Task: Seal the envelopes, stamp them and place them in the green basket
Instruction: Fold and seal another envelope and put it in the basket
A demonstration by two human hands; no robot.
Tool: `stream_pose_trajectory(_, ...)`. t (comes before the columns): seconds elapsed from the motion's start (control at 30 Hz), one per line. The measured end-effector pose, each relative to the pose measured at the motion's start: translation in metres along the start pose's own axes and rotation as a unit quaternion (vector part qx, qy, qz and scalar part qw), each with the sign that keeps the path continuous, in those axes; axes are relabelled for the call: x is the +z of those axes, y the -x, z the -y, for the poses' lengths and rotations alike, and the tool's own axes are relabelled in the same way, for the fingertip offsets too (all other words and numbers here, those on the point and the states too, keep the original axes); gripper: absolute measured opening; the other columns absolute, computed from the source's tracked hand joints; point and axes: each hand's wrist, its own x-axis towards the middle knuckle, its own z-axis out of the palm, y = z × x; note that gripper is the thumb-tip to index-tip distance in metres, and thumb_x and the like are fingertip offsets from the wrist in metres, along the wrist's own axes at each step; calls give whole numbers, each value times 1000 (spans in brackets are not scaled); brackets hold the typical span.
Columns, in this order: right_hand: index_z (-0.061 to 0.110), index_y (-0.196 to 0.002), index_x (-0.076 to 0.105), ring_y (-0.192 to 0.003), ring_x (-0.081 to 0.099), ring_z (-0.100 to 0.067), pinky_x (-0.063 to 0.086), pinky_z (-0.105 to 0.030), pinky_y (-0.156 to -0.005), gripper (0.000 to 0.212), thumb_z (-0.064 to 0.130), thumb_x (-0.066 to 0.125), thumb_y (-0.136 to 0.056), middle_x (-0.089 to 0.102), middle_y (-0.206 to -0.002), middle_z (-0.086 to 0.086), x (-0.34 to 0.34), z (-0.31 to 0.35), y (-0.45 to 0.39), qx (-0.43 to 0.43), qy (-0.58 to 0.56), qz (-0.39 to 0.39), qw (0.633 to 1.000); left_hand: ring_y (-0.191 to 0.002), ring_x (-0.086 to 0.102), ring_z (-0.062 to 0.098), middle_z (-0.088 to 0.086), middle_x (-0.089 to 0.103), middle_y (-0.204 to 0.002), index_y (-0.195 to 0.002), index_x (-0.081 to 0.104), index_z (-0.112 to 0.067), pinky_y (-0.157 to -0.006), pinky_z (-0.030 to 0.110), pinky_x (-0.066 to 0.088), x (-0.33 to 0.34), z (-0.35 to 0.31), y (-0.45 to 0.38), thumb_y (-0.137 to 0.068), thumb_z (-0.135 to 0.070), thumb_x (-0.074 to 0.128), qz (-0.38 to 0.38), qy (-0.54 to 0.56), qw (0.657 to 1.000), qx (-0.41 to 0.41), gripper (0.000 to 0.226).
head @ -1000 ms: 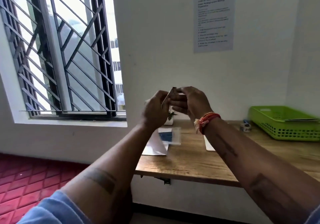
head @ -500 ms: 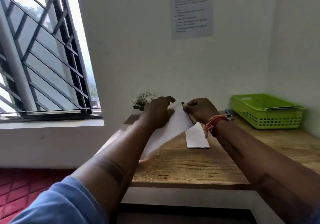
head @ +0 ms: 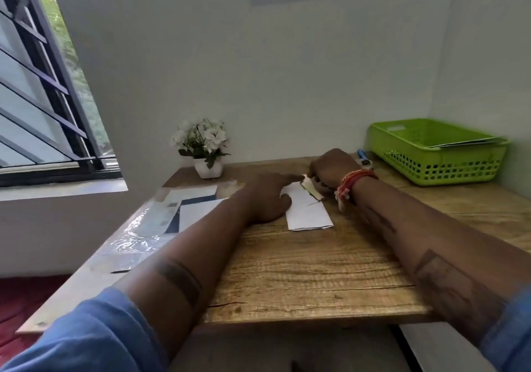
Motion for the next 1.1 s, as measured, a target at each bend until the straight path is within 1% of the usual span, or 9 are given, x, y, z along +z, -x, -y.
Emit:
stream_pose_trajectory(0.1,23,-133,61,-124,55,-26,46,-35,-102,40,26,54,-94,58,-139,-3,4,-4,0,-36,74,-13,997,-141,37,25,2,45,-153,-148,37,-49,-116,45,30,4,-3,-6,-88,-30,44,10,-1,1000,-10,64)
stream_pose_trajectory(0.2,37,-149,37,-140,40,-26,33,-42,-114,49,40,40,-100,39,-156,5,16,-5,-6,-87,119,41,988,-143,34,24,-1,43,-154,-142,44,-53,-116,51,28,8,-1,-9,-79,-36,32,8,-12,1000,-14,66)
stream_pose_trajectory(0.27,39,-149,35,-137,43,-26,35,-47,-112,49,44,39,-100,45,-152,7,22,-5,-10,-102,145,50,983,-144,32,22,-3,42,-154,-140,47,-52,-117,50,26,11,1,-10,-76,-34,30,7,-2,1000,-17,69)
stream_pose_trajectory(0.37,30,-144,47,-129,50,-25,41,-43,-108,45,39,48,-100,54,-144,1,20,-4,-15,-120,141,23,982,-143,34,21,-5,45,-153,-139,49,-51,-117,50,28,12,2,-9,-78,-36,30,6,7,1000,-22,66)
stream_pose_trajectory(0.47,22,-138,55,-121,55,-22,43,-34,-102,43,36,59,-97,60,-134,-3,14,-5,-17,-118,112,17,986,-139,37,22,-3,48,-148,-139,49,-50,-114,52,30,13,1,-10,-86,-63,30,5,-7,999,-33,58)
stream_pose_trajectory(0.6,23,-129,62,-115,57,-19,43,-29,-95,35,31,63,-95,62,-129,0,13,-6,-13,-111,101,2,989,-139,34,21,-5,47,-146,-140,43,-55,-113,54,28,12,-2,-8,-71,-95,24,26,-12,999,-40,83)
stream_pose_trajectory(0.77,20,-114,72,-108,61,-21,49,-36,-97,26,32,55,-98,67,-121,-2,16,-1,-9,-121,148,22,981,-139,32,21,-3,45,-146,-142,42,-57,-113,53,27,8,-7,-3,-72,-96,27,33,-12,998,-48,80)
stream_pose_trajectory(0.9,20,-113,69,-112,55,-32,49,-46,-96,28,38,54,-97,59,-122,-10,22,1,-10,-121,209,4,970,-138,33,21,-2,46,-145,-143,41,-56,-112,54,28,6,-11,0,-84,-86,32,33,-20,998,-50,67)
stream_pose_trajectory(1.1,23,-103,66,-104,56,-20,47,-38,-94,18,36,59,-94,63,-112,-1,18,-2,-9,-101,111,2,989,-135,36,20,-5,50,-137,-133,49,-58,-111,53,30,9,-6,-1,-84,-84,36,12,7,999,-46,57)
